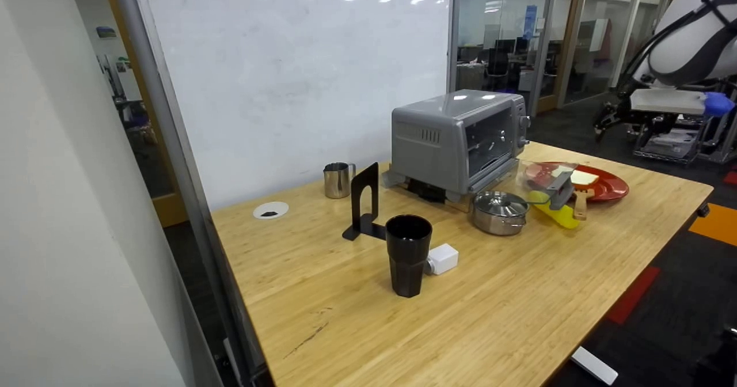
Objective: Open the toaster oven door, remove the slice of bread from the oven and put it on the red plate
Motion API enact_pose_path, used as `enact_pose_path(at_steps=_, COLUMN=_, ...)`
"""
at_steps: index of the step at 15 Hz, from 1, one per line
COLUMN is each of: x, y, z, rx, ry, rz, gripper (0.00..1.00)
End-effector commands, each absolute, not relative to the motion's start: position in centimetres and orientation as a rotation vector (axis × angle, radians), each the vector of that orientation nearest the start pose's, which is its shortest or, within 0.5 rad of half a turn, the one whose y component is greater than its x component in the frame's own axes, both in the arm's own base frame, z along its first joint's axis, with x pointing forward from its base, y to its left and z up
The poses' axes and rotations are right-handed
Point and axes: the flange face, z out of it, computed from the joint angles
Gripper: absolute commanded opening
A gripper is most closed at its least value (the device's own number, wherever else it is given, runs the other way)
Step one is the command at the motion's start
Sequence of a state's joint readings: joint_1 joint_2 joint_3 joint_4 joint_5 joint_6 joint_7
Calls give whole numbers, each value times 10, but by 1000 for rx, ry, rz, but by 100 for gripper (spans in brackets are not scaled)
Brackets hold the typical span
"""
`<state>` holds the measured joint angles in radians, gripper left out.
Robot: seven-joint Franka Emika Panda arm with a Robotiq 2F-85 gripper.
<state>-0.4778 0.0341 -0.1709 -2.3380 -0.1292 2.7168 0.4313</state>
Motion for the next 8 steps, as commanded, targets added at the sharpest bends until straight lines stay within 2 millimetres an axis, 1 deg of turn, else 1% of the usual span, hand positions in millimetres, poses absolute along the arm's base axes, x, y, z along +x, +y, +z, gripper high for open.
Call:
enact_pose_path(at_steps=1, x=429, y=-268, z=391, rx=-2981, ry=1203, rz=-485, gripper=100)
enact_pose_path(at_steps=3, x=432, y=-239, z=409, rx=-3045, ry=1038, rz=-456, gripper=100)
enact_pose_path(at_steps=5, x=430, y=-212, z=425, rx=-3093, ry=872, rz=-412, gripper=100)
enact_pose_path(at_steps=8, x=423, y=-184, z=443, rx=-3154, ry=624, rz=-327, gripper=100)
